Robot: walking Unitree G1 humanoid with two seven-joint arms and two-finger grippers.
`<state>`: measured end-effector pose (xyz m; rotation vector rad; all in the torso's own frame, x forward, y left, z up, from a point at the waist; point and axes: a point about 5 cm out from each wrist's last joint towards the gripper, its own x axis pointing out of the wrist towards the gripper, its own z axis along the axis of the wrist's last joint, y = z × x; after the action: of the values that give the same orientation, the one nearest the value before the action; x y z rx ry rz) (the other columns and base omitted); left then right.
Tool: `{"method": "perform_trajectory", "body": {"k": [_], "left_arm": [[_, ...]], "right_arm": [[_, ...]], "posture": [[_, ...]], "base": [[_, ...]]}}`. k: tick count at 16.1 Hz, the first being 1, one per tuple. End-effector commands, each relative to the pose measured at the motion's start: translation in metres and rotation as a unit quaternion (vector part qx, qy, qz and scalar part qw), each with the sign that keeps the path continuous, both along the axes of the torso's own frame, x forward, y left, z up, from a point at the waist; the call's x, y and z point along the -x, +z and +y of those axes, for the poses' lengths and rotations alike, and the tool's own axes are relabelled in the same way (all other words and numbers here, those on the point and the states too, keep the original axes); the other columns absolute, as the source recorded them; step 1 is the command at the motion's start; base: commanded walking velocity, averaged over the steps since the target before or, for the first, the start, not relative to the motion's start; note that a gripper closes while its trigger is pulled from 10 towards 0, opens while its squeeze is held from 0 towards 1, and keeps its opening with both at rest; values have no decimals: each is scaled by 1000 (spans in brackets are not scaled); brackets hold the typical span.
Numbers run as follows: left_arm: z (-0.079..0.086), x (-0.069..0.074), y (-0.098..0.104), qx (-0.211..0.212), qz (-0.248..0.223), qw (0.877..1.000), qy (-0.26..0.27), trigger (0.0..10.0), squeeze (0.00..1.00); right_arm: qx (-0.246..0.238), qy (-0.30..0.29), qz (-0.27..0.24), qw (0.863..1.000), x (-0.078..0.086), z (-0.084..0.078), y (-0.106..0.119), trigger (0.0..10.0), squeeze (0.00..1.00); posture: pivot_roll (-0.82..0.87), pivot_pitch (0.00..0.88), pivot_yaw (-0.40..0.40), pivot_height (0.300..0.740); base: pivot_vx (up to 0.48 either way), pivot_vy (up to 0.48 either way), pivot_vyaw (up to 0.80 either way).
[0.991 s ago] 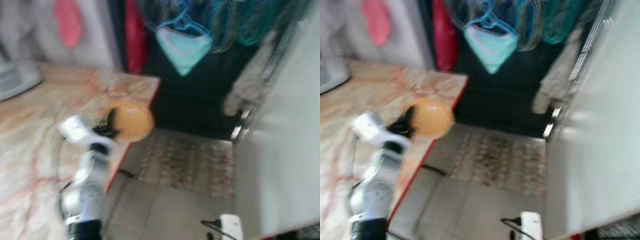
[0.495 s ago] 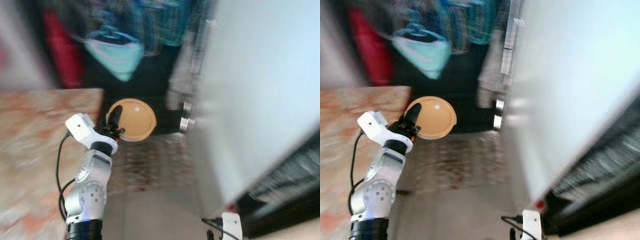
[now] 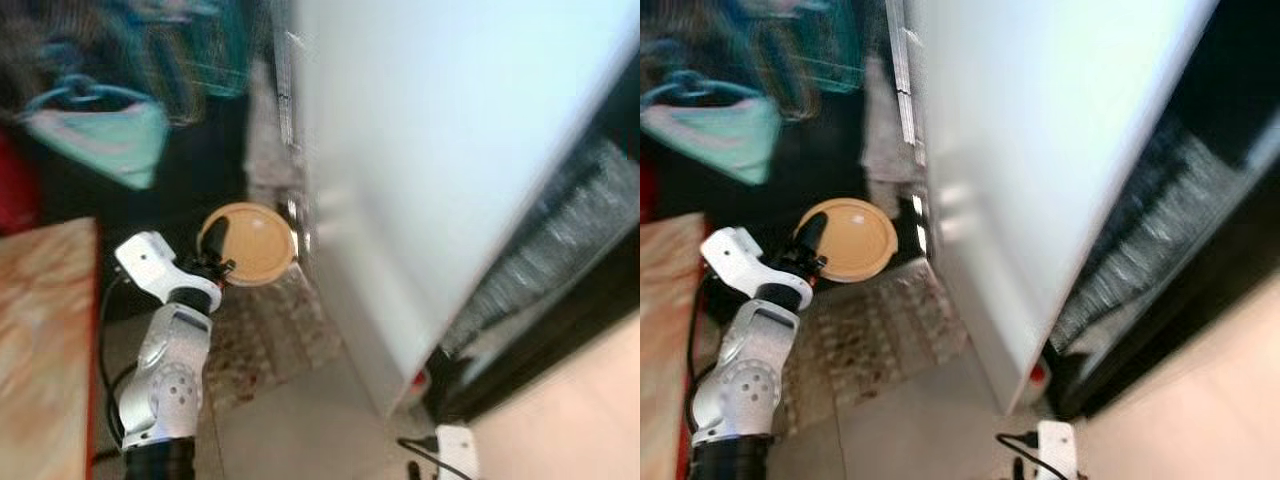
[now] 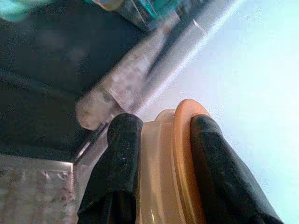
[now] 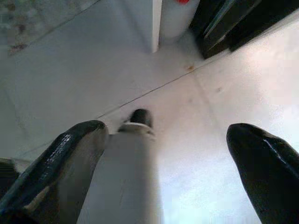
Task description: Restocking fridge
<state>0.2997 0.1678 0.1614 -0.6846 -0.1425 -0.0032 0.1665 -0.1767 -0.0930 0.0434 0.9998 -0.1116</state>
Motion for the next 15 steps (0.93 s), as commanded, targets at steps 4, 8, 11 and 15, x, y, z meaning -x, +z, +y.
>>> {"method": "perform_trajectory", "body": {"k": [4,8,11,15], "left_arm": [[14,-4,-16,-17,46,998,37,10000,0],[51,-10,-68,-44,191,974,110,10000,0],[59,-6,-123,-80,293,952,32,10000,0],[76,40,-182,-106,425,897,53,10000,0]], "right_arm": [[6,-8,11,1000,6,-7,-2,10000,0],[4,-10,9,1000,5,-5,-2,10000,0],[4,-10,8,1000,4,-4,-2,10000,0],[3,-15,6,1000,4,-4,-1,10000,0]], "posture": [[28,88,55,740],[26,83,58,740],[38,81,51,740],[8,76,56,740]], "base": [[0,0,-800],[0,0,-794],[0,0,-800],[0,0,-800]]}}
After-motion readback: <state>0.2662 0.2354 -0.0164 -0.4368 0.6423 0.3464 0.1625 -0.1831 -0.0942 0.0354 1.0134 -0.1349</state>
